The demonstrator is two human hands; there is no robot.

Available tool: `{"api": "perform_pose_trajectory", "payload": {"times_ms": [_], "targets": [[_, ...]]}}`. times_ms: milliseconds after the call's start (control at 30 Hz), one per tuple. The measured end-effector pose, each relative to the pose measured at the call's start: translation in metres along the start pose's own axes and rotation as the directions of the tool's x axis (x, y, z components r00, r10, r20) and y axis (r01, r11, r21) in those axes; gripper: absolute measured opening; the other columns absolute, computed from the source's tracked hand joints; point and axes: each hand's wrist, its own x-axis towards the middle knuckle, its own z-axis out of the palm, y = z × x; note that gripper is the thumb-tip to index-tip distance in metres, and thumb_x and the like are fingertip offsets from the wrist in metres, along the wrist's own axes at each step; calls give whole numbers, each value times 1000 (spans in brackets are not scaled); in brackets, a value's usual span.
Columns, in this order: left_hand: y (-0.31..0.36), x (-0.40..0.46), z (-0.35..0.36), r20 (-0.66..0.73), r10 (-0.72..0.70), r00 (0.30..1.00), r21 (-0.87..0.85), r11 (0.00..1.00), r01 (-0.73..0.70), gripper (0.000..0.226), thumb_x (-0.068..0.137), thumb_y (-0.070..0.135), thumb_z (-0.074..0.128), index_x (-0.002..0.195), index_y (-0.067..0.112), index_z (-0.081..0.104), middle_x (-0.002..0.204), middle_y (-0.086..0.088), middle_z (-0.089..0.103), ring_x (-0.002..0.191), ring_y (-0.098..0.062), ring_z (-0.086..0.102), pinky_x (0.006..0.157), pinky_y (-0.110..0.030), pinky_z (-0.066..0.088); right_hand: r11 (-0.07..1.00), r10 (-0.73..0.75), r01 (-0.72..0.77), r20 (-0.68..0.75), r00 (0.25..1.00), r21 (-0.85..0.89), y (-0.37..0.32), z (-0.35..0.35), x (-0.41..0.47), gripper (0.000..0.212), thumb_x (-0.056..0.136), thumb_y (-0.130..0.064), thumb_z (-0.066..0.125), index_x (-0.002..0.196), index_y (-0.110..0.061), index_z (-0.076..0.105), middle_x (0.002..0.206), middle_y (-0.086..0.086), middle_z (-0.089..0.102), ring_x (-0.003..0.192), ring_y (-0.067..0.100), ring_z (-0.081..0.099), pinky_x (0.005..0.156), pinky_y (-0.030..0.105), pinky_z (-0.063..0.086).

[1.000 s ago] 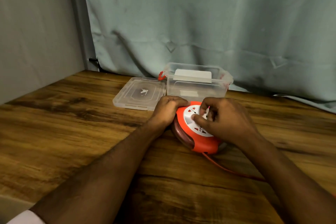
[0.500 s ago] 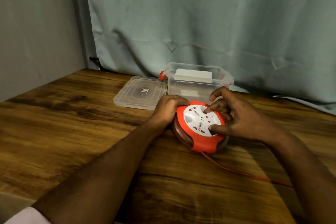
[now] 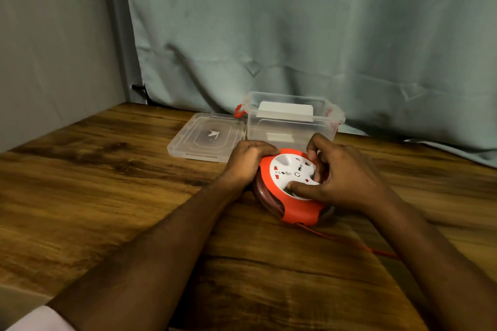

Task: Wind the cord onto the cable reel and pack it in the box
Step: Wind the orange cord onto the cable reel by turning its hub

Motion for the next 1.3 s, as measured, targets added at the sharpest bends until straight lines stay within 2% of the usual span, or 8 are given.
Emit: {"api": "perform_pose_trajectory", "payload": {"times_ms": [67, 267, 400, 567, 700, 867, 1067, 1300], "targets": [[0, -1, 1, -1, 0, 1000, -6, 1000, 0, 12, 81, 8, 69, 74, 10, 79, 84, -15, 77, 78, -26, 72, 79, -37, 57, 999, 24, -25, -30, 999, -43, -4, 2, 1, 62, 62, -84, 70, 92, -35, 45, 70, -11, 61, 70, 9, 56, 54, 27, 32], [1, -1, 1, 13, -5, 1000, -4, 1000, 5, 12, 82, 7, 68, 75, 8, 78, 84, -17, 77, 79, -27, 72, 79, -36, 57, 999, 15, -17, -39, 999, -48, -16, 4, 1, 50, 77, -70, 70, 66, -23, 58, 58, -13, 53, 63, 5, 49, 57, 28, 29], [2, -4, 0, 51, 3, 999, -28, 1000, -2, 14, 85, 4, 66, 76, 7, 77, 80, -14, 76, 72, -22, 72, 68, -29, 58, 996, -84, 84, -9, 996, 9, -8, -5, -4, 31, 80, -62, 73, 94, -35, 63, 67, -13, 66, 63, 2, 55, 57, 27, 37], [5, -5, -1, 62, 27, 998, -18, 999, -26, 18, 85, 0, 65, 75, 10, 76, 75, -4, 77, 70, -15, 72, 67, -23, 56, 957, -175, 154, 67, 982, 246, 7, -22, -7, 76, 67, -17, 81, 129, -47, 48, 109, -25, 71, 57, 10, 57, 57, 42, 56], [6, -6, -1, 62, 41, 997, 13, 999, -42, 19, 85, -3, 66, 78, 12, 76, 71, 7, 77, 69, -4, 72, 66, -14, 54, 947, -183, 140, 130, 974, 288, 8, -20, -6, 104, 69, -9, 84, 145, -55, 32, 117, -22, 72, 63, 10, 63, 62, 39, 60], [4, -5, -3, 82, 24, 996, 45, 999, -28, 20, 84, 3, 70, 77, 19, 80, 83, 3, 79, 82, -16, 75, 79, -27, 57, 939, -175, 102, 203, 964, 327, 11, -21, -5, 113, 71, -8, 85, 148, -60, 20, 120, -26, 72, 72, 16, 71, 64, 37, 62], [6, -8, -1, 101, 27, 995, 53, 998, -32, 11, 85, 5, 69, 84, 8, 79, 80, -2, 79, 75, -16, 75, 69, -22, 58, 931, -161, 83, 193, 968, 356, 10, -24, -5, 103, 67, -15, 92, 136, -53, 25, 112, -13, 73, 72, 8, 69, 64, 33, 59], [5, -8, 1, 90, 26, 996, 29, 999, -29, 16, 85, 2, 68, 78, 11, 79, 77, -3, 79, 72, -15, 74, 69, -23, 57, 988, -88, 73, 107, 990, 137, 2, -16, -8, 67, 56, -62, 88, 108, -43, 50, 80, -14, 68, 64, 7, 59, 55, 37, 51]]}}
